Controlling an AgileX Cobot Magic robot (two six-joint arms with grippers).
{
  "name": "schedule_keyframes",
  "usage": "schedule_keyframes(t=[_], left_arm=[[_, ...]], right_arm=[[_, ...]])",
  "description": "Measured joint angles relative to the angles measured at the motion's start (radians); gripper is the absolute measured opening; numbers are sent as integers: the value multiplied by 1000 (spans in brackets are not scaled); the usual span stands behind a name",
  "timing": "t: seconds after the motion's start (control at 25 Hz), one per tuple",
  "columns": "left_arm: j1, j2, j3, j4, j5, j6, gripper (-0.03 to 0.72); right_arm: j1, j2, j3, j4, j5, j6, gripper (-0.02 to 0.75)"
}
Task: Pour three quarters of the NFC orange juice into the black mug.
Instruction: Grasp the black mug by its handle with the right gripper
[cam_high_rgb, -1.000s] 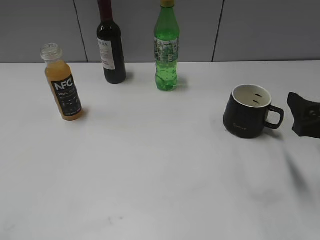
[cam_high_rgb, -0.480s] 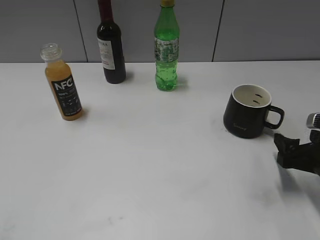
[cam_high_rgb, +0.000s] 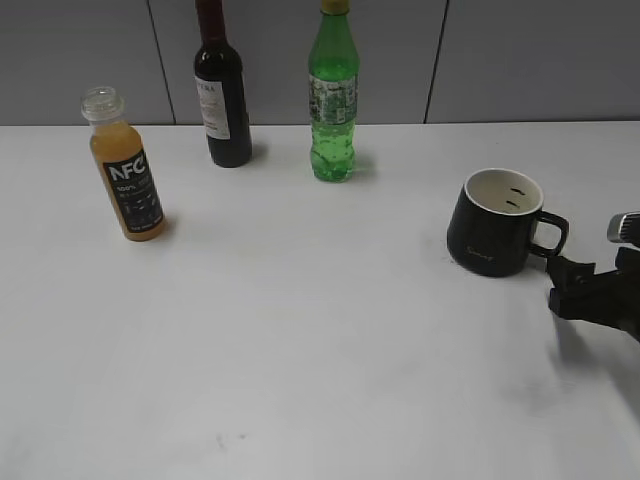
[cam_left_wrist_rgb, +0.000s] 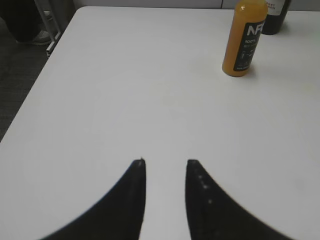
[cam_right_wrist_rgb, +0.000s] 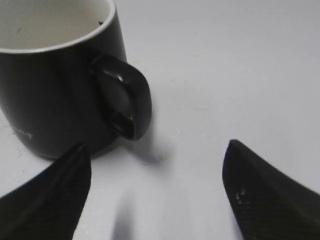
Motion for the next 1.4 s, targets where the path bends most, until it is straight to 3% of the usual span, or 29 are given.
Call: schedule_keyframes(t=[1.12,1.28,1.4], left_arm=[[0,0,0,0,0,0,221],[0,0,0,0,0,0,221],[0,0,0,0,0,0,221]], right_arm=[[0,160,-206,71,-6,0,594],[0,187,-242,73,-7,0,542],[0,206,-272,74,-7,0,427]])
